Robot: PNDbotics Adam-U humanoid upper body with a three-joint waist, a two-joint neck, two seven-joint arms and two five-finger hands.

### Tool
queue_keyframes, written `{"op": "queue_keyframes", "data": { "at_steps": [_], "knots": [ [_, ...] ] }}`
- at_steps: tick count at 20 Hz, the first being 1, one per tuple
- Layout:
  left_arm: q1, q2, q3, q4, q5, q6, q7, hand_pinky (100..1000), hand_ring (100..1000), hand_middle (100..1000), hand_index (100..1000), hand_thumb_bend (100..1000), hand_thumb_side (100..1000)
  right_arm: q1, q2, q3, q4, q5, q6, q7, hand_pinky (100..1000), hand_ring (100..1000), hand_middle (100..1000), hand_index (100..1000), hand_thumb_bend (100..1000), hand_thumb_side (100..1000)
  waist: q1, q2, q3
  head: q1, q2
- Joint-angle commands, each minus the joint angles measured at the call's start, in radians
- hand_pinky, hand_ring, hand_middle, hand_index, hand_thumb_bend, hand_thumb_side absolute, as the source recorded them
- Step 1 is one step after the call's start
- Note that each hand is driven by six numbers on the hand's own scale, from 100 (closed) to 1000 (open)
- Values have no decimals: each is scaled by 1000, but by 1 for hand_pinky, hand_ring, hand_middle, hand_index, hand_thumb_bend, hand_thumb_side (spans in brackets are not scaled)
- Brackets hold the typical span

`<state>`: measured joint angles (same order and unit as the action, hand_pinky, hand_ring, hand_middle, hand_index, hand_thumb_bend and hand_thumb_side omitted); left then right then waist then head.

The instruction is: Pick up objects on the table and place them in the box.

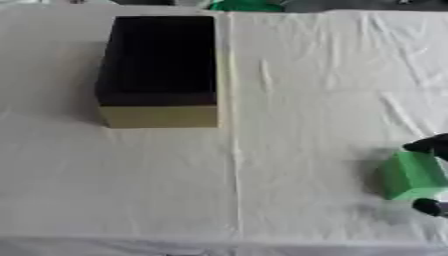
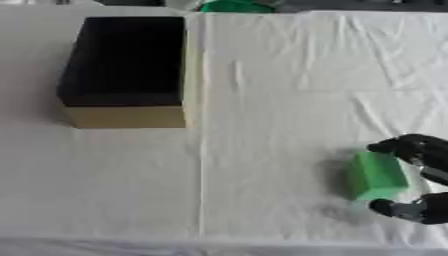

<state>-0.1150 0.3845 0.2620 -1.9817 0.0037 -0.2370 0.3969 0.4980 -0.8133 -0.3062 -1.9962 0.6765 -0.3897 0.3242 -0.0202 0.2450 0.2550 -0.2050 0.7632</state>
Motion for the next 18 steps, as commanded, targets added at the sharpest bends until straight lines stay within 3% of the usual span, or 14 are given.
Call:
{"op": "queue_keyframes", "data": {
  "at_steps": [1,10,15,18],
  "knots": [
    [-6,12,11,-18,4,-1,-3,585,562,606,728,315,950,-10,-29,-2,-4,15,9,-18,967,877,874,1000,566,1000,2,-7,3,-2,-1],
    [-8,4,12,-18,6,-1,-12,583,555,602,722,313,954,-12,-34,12,-4,69,98,1,955,873,866,1000,578,1000,0,4,10,-8,-7],
    [-8,1,11,-18,4,3,-22,582,546,598,718,313,956,-20,-31,23,-4,84,91,-8,935,853,813,957,520,998,1,8,11,-9,-6],
    [-10,-2,11,-18,4,5,-28,582,543,597,717,312,957,-19,-31,29,-4,91,85,-1,928,844,806,954,467,946,1,9,11,-9,-7]
  ]
}}
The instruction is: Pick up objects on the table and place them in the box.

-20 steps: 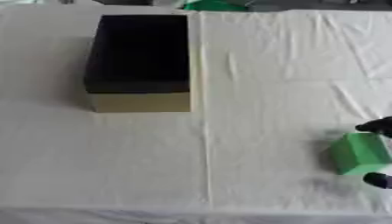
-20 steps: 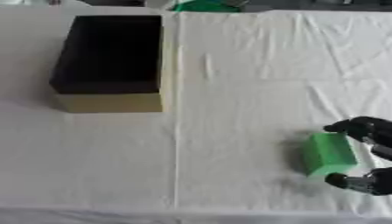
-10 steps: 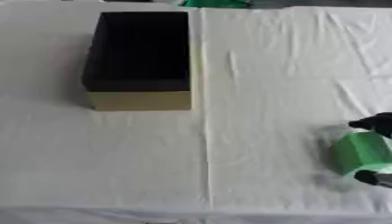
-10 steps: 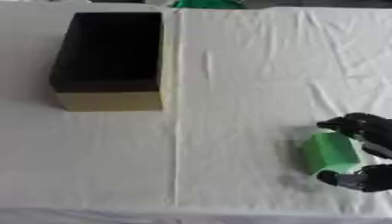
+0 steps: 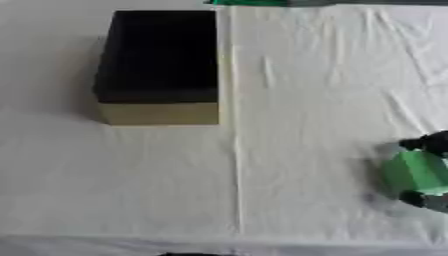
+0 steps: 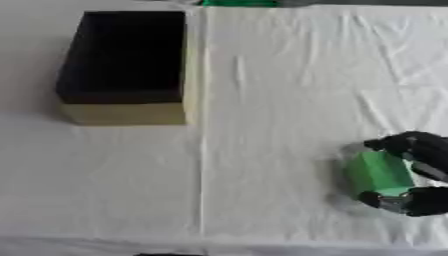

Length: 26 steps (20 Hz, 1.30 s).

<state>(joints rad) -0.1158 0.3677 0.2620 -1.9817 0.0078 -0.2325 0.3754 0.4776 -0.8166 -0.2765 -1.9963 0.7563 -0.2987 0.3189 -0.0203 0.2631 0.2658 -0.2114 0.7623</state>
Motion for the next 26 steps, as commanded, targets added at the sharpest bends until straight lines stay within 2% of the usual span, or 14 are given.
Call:
{"op": "queue_keyframes", "data": {
  "at_steps": [1,4,7,9,12,18,26],
  "knots": [
    [-9,14,11,-18,0,1,-8,581,542,597,716,311,957,1,-27,2,-4,10,-8,8,919,833,800,952,425,916,1,-9,1,-3,-5],
    [-7,12,11,-18,0,5,-13,581,539,596,714,310,960,0,-24,12,-4,-8,-20,22,884,786,757,933,254,840,1,-8,2,-3,-6],
    [-7,11,12,-18,-1,8,-16,581,539,595,713,310,959,-8,-26,13,-4,-39,-47,22,855,750,711,863,145,782,0,-8,3,-3,-6],
    [-8,11,12,-18,0,9,-16,580,538,595,713,309,960,-13,-29,7,-4,-52,-65,10,846,740,688,819,108,743,-1,-9,3,-2,-6],
    [-7,10,12,-18,1,11,-16,580,538,595,713,310,962,-18,-32,2,-4,-65,-83,-22,814,706,654,778,100,719,-2,-10,4,-2,-7],
    [-6,11,13,-18,2,14,-15,580,538,596,712,312,962,-36,-46,-16,-4,-139,-127,-56,799,693,645,772,100,766,-7,-14,5,1,-1],
    [-7,17,11,-18,2,17,-16,580,538,596,712,313,963,-116,-154,-59,-4,-290,-159,-47,816,707,661,787,100,819,-20,-23,8,6,-2]
  ]
}}
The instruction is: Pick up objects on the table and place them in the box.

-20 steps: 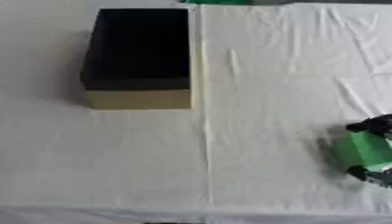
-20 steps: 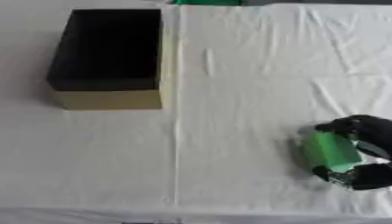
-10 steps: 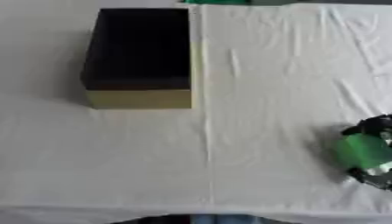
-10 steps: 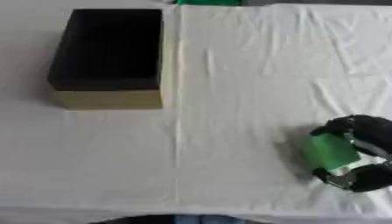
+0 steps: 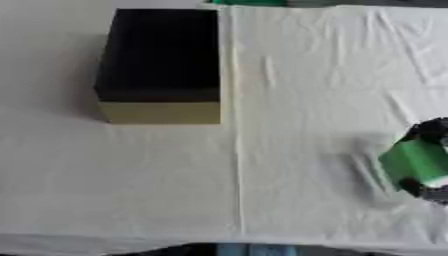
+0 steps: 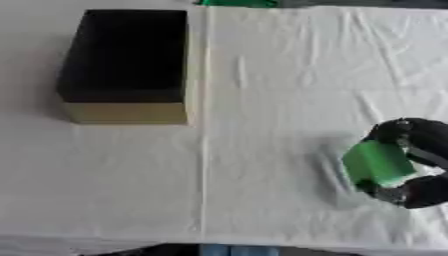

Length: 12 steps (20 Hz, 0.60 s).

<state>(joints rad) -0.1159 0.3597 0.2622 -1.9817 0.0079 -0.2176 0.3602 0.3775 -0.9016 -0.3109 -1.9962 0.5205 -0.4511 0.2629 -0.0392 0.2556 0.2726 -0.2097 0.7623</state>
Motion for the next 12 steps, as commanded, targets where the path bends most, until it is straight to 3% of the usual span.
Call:
{"op": "queue_keyframes", "data": {
  "at_steps": [1,5,12],
  "knots": [
    [-7,25,10,-18,2,2,-1,580,537,596,712,313,963,-29,-82,-27,-4,-79,-5,18,818,709,662,789,100,824,-3,-16,2,5,-2],
    [-9,28,8,-18,3,3,-3,580,537,596,712,313,962,-117,-157,-27,-4,-196,4,64,820,707,661,791,100,825,-9,-18,8,6,-4],
    [-25,37,-2,-18,5,-4,-9,580,537,596,712,314,959,-359,-279,6,-4,-402,70,149,822,704,658,791,100,818,-18,-12,31,-16,-21]
  ]
}}
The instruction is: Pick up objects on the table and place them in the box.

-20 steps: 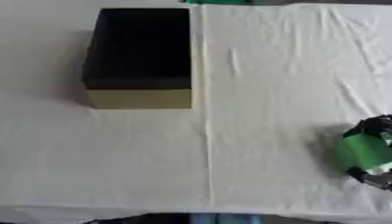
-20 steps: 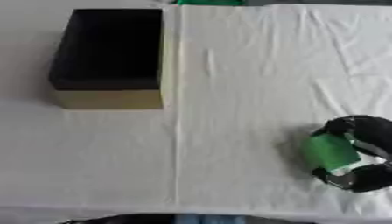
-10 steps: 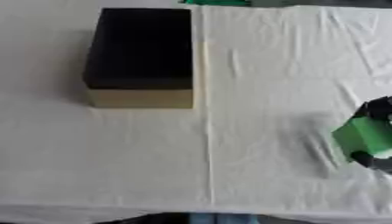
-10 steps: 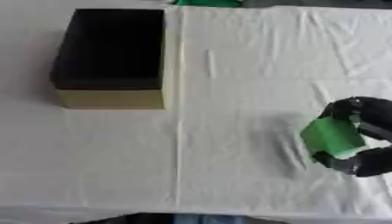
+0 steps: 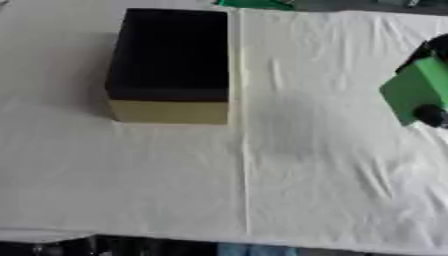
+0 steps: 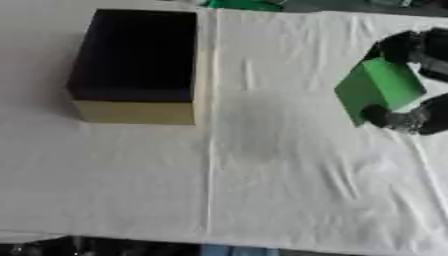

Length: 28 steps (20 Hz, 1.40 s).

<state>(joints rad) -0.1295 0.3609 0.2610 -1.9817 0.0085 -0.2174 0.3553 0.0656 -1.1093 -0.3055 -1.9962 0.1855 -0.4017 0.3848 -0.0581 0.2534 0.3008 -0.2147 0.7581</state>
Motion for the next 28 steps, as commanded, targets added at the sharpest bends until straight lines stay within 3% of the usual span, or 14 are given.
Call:
{"op": "queue_keyframes", "data": {
  "at_steps": [1,7,11,18,28],
  "knots": [
    [-14,36,-2,-18,5,-6,-5,580,537,596,712,314,959,-80,-81,7,-4,-91,30,38,822,703,658,790,100,816,-1,-6,7,-16,-24],
    [-31,35,-9,-18,12,-12,-13,579,534,596,711,311,963,-265,-103,30,-4,-174,86,51,824,698,654,787,100,819,-18,23,27,-53,-77],
    [-37,30,-12,-18,18,-13,-20,579,533,596,711,309,966,-358,-101,60,-4,-212,106,46,826,697,653,790,100,818,-26,40,39,-100,-103],
    [-52,25,-22,-18,31,-13,-35,578,532,596,710,307,969,-513,-72,141,-4,-271,110,103,824,691,648,789,100,823,-37,55,62,-160,-107],
    [-70,19,-35,-18,46,-8,-55,578,531,596,710,308,969,-673,-1,252,-4,-267,154,177,808,673,636,783,100,838,-55,56,98,-178,-106]
  ]
}}
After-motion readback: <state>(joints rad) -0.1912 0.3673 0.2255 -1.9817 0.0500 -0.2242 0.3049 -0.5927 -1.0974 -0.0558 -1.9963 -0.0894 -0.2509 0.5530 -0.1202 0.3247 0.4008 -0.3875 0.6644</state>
